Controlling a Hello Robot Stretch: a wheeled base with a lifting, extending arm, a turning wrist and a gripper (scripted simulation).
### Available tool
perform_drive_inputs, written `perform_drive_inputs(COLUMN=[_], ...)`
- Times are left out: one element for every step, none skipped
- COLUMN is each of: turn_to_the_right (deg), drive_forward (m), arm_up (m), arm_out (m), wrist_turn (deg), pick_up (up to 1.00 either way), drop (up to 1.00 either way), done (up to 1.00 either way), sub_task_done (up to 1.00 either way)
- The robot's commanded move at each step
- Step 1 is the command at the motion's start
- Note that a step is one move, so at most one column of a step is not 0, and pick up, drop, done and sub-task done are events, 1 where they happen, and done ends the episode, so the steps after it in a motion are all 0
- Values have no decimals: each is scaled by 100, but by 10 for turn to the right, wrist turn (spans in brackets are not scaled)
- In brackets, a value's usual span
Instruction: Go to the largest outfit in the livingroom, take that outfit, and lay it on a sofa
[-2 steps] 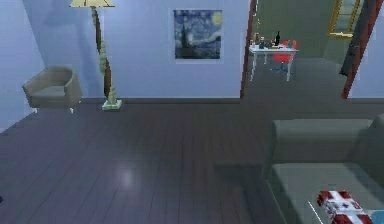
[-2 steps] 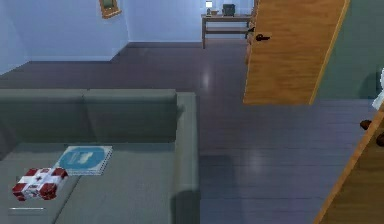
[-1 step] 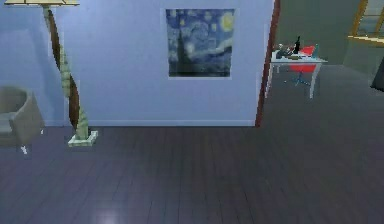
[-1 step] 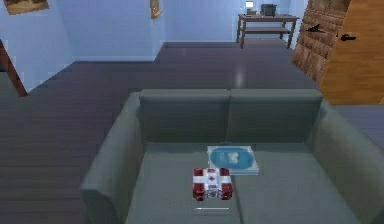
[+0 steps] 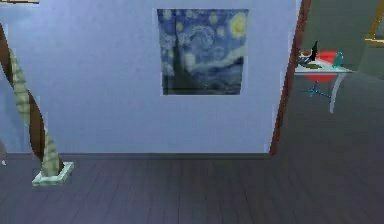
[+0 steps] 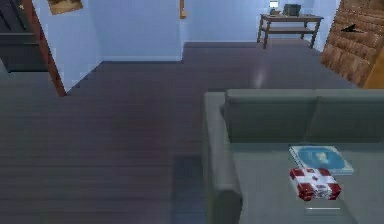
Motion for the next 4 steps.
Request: perform_drive_inputs(turn_to_the_right=[390, 0, 450, 30], drive_forward=[0, 50, 0, 0], arm_up=[0, 0, 0, 0], arm_out=[0, 0, 0, 0], wrist_turn=[0, 0, 0, 0], pick_up=[0, 0, 0, 0], drop=[0, 0, 0, 0], done=[0, 0, 0, 0], sub_task_done=[0, 0, 0, 0])
